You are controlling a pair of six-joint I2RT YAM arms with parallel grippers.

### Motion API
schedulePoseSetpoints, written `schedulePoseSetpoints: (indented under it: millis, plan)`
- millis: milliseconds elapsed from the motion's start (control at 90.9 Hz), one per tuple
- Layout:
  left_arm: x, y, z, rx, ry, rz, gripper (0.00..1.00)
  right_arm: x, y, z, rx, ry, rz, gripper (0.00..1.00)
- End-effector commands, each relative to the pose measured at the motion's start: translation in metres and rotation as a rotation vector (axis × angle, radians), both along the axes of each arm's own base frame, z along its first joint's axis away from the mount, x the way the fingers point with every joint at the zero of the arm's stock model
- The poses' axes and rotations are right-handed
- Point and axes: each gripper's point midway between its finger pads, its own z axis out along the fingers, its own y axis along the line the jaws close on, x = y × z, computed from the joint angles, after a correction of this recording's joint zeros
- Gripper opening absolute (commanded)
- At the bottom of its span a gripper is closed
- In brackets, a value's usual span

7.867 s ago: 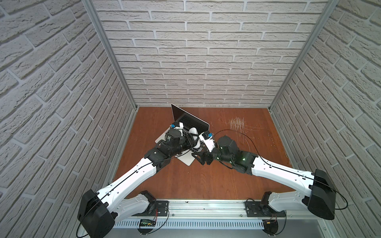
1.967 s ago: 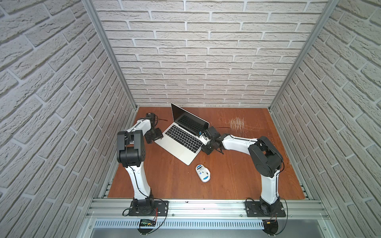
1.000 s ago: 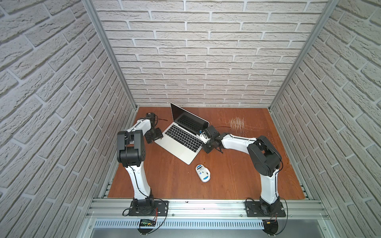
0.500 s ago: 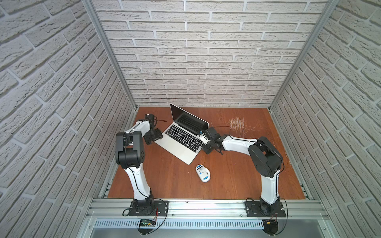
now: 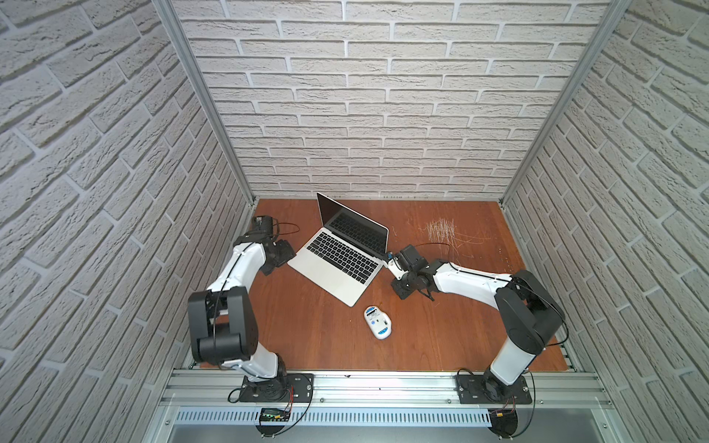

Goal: Remove the wireless mouse receiver from the laptop
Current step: Take out the USB plug from the USB port, then adjust the mouse at the center of the board.

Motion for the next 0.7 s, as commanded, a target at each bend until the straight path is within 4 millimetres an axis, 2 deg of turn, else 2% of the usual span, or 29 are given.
schedulePoseSetpoints:
  millis: [0,121,198,330,484,605,693]
  plan:
    - [-0.029,-0.063,-0.010,-0.099,0.016,-0.131,0.73,-0.020,-0.003,0.013,0.048,0.034,-0.042,0.03]
    - [-0.076,-0.125,-0.025,-0.139,0.032,-0.254,0.68,-0.043,-0.010,0.017,0.043,0.063,-0.060,0.04]
    - [-0.105,-0.145,-0.034,-0.123,0.034,-0.277,0.66,-0.057,-0.013,0.019,0.041,0.077,-0.068,0.03]
    - [-0.138,-0.170,-0.044,-0.131,0.026,-0.303,0.62,-0.078,-0.013,0.018,0.041,0.100,-0.067,0.03]
    - [-0.152,-0.190,-0.062,-0.143,0.054,-0.333,0.60,-0.101,-0.002,0.009,0.039,0.126,-0.034,0.03]
    - [-0.147,-0.198,-0.066,-0.132,0.055,-0.348,0.59,-0.111,0.003,0.002,0.028,0.137,-0.026,0.03]
    - [-0.137,-0.202,-0.059,-0.116,0.032,-0.366,0.59,-0.116,0.004,0.001,0.034,0.144,-0.030,0.03]
